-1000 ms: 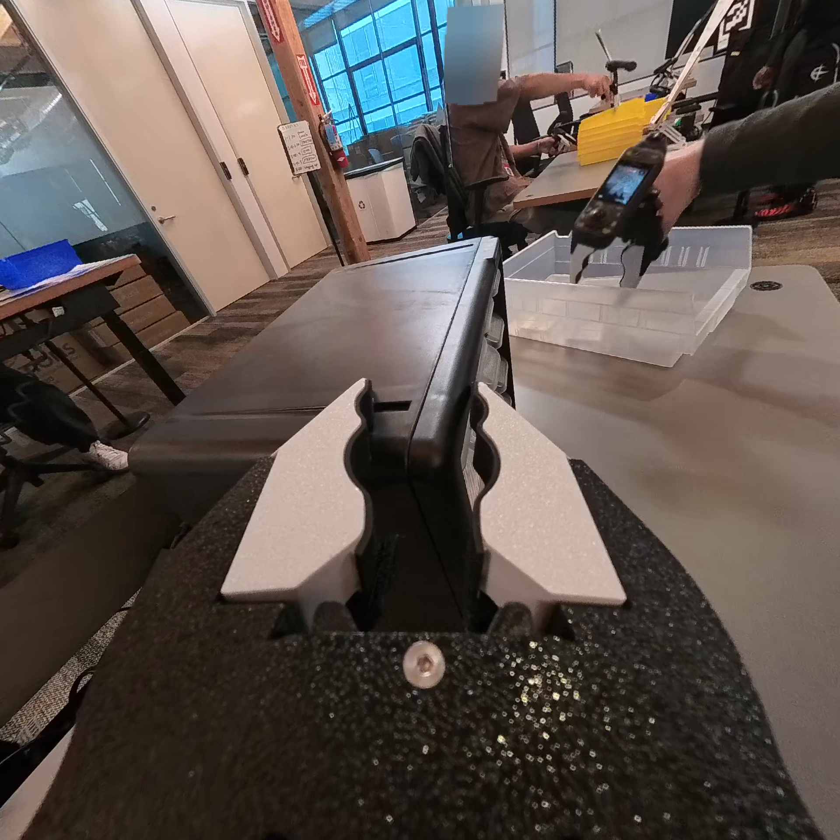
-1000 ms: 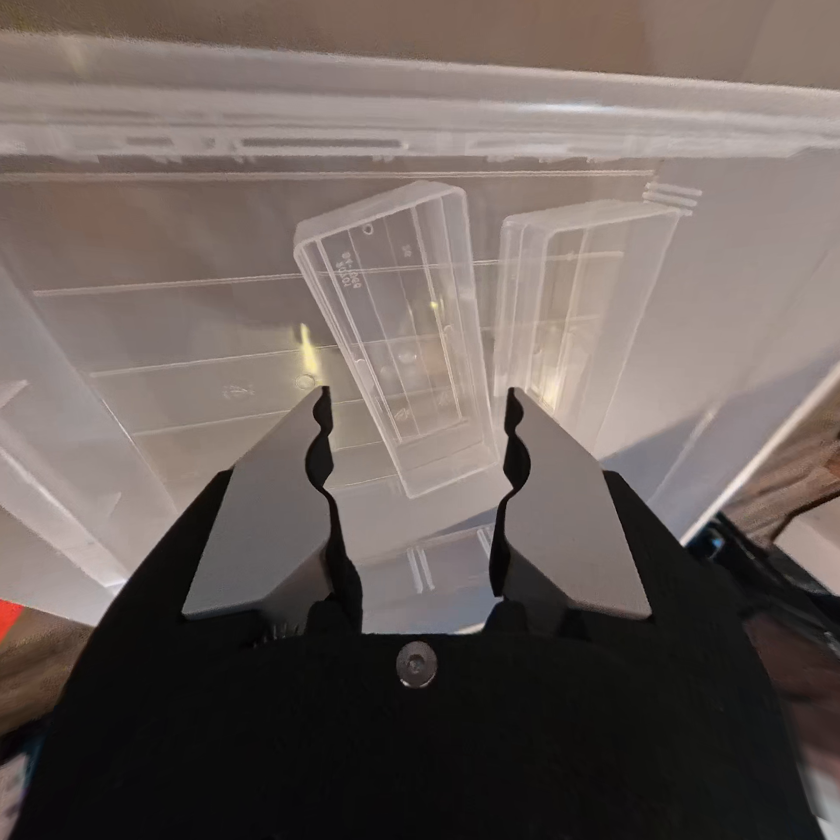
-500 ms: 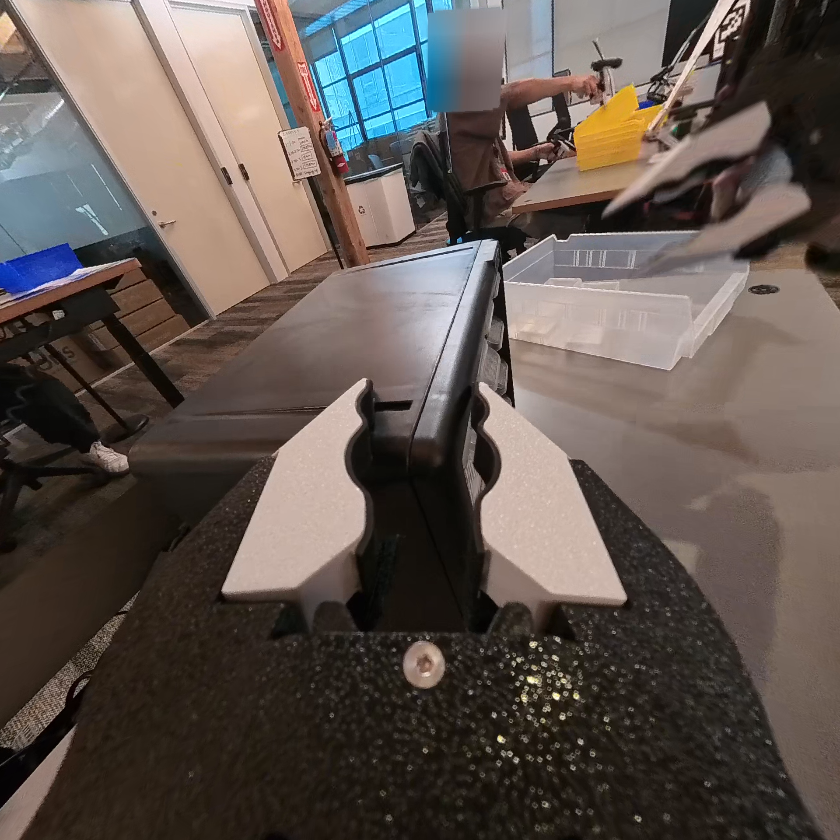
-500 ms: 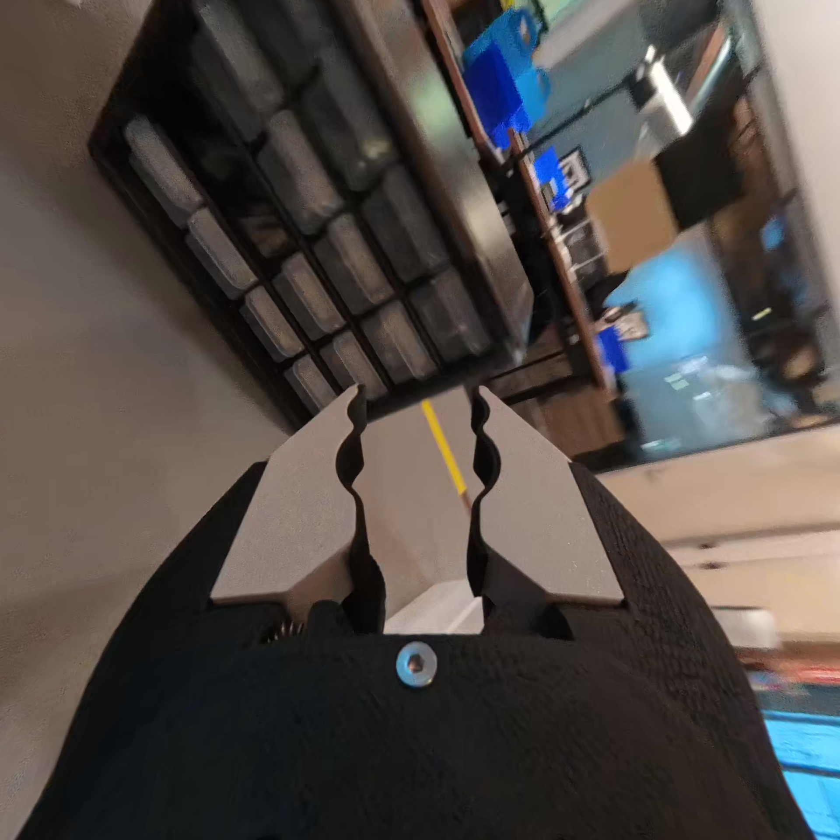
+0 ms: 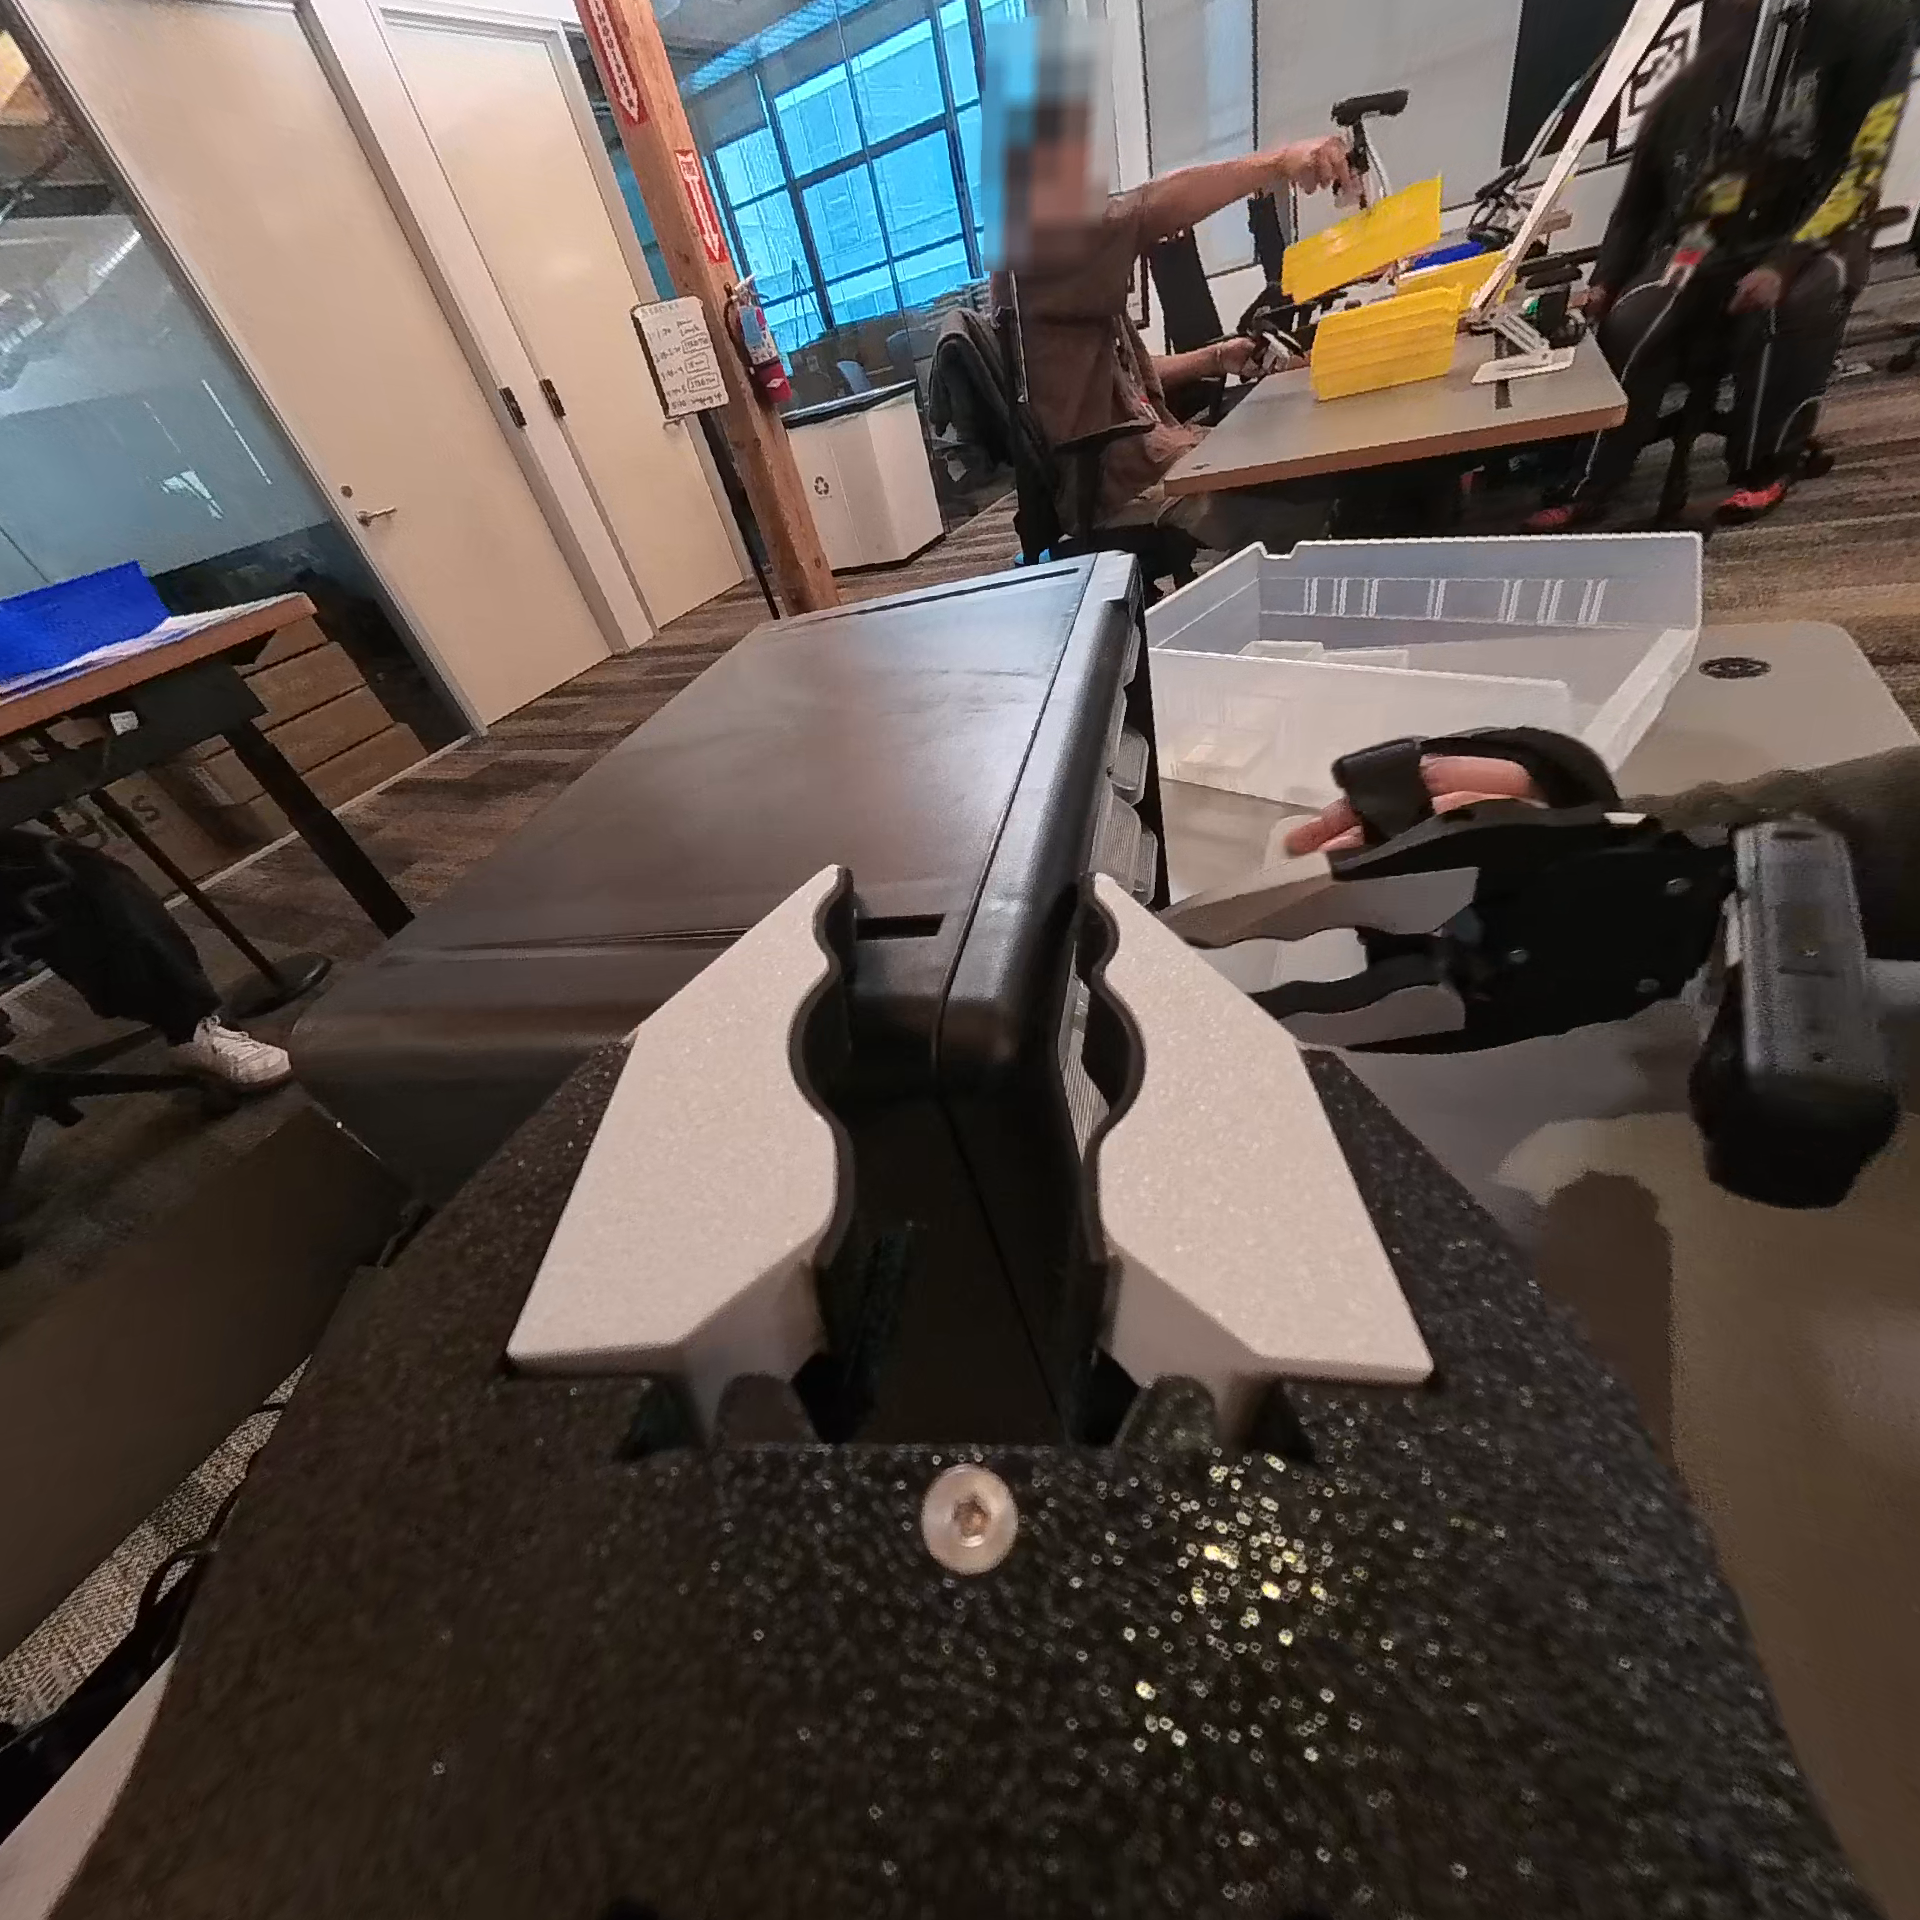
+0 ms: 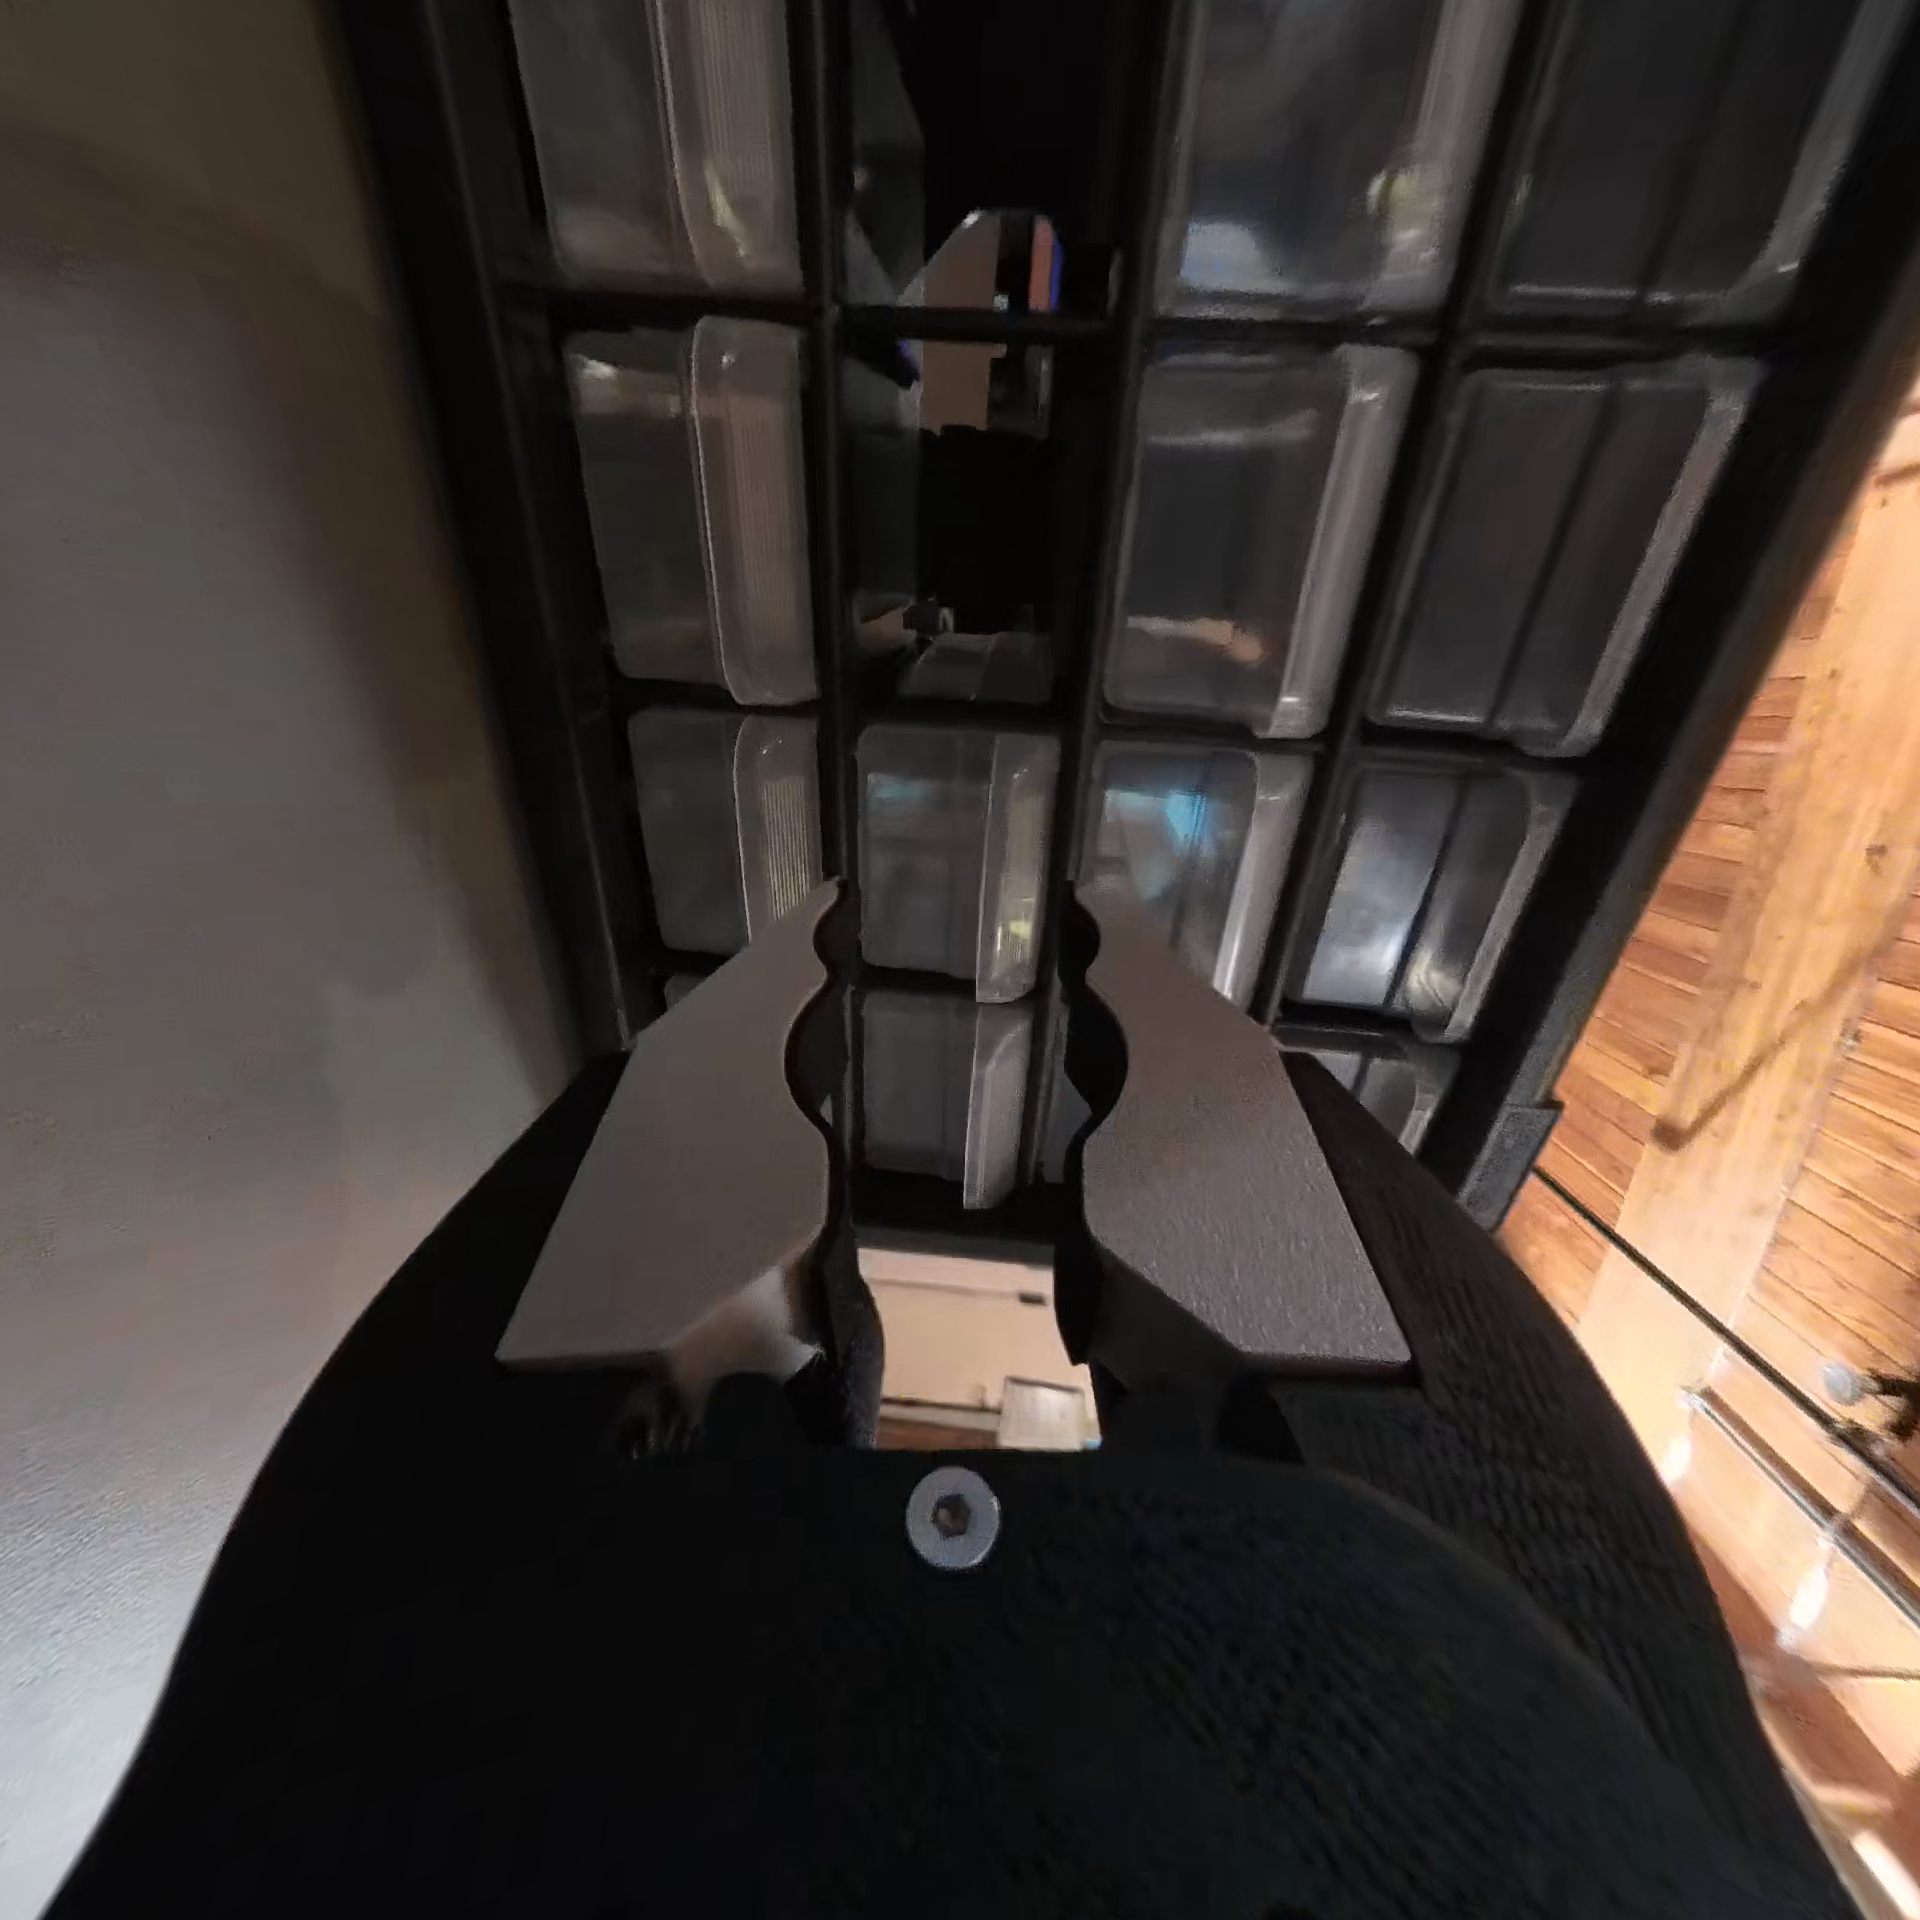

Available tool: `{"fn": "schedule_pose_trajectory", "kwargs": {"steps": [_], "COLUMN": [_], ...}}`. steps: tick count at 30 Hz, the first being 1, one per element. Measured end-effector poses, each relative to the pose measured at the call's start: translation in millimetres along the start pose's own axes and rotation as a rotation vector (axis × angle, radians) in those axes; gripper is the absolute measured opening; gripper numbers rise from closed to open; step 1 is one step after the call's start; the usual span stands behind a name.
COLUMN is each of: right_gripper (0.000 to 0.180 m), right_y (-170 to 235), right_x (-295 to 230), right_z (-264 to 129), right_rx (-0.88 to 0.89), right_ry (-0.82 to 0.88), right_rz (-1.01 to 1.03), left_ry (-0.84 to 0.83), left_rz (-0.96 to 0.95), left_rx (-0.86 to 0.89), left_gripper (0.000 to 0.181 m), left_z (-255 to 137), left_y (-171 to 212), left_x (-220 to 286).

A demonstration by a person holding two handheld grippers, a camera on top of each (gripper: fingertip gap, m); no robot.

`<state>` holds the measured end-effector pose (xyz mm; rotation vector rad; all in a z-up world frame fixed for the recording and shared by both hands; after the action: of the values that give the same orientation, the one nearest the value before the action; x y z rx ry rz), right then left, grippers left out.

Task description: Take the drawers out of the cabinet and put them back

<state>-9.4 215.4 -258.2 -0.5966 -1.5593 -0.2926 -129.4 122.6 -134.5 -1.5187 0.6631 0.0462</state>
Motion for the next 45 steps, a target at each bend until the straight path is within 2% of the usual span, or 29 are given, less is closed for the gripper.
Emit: {"fn": "schedule_pose_trajectory", "kwargs": {"steps": [4,7,8,12,24,45], "right_gripper": [0.027,0.009,0.008,0.008,0.008,0.010], "right_y": [3.5,2.7,2.4,4.0,4.8,5.3], "right_x": [0.4,4.4,5.2,4.4,-3.9,-22.7], "right_z": [9.9,8.5,6.8,-4.9,-71.3,-111.4], "right_rx": [-0.025,-0.011,-0.006,-0.003,0.003,-0.011], "right_ry": [0.071,0.125,0.127,0.128,0.097,0.016], "right_rz": [-0.034,-0.030,-0.025,-0.020,-0.039,-0.012], "left_ry": [0.004,0.007,0.008,0.007,0.006,0.006], "left_rz": [-0.002,-0.015,-0.016,-0.016,-0.016,-0.017], "left_rx": [0.008,0.020,0.022,0.022,0.022,0.019], "left_gripper": [0.041,0.040,0.040,0.040,0.040,0.040], "left_z": [-0.1,-0.5,-0.5,-0.5,-0.5,-0.7], "left_y": [0.3,0.5,0.5,0.5,0.5,0.5], "left_x": [-0.3,-0.7,-0.7,-0.6,-0.7,-0.3]}}
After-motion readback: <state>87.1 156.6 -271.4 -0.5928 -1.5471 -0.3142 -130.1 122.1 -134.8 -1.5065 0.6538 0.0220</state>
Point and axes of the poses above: each gripper's, where its closed fingertips meet, z out along the fingers, y out of its underside, x = y × z across the jaws, the point moved 4 cm from there along -z, back along the fingers, and after that the axes turned 12 degrees about z, right-handed, at the moved point
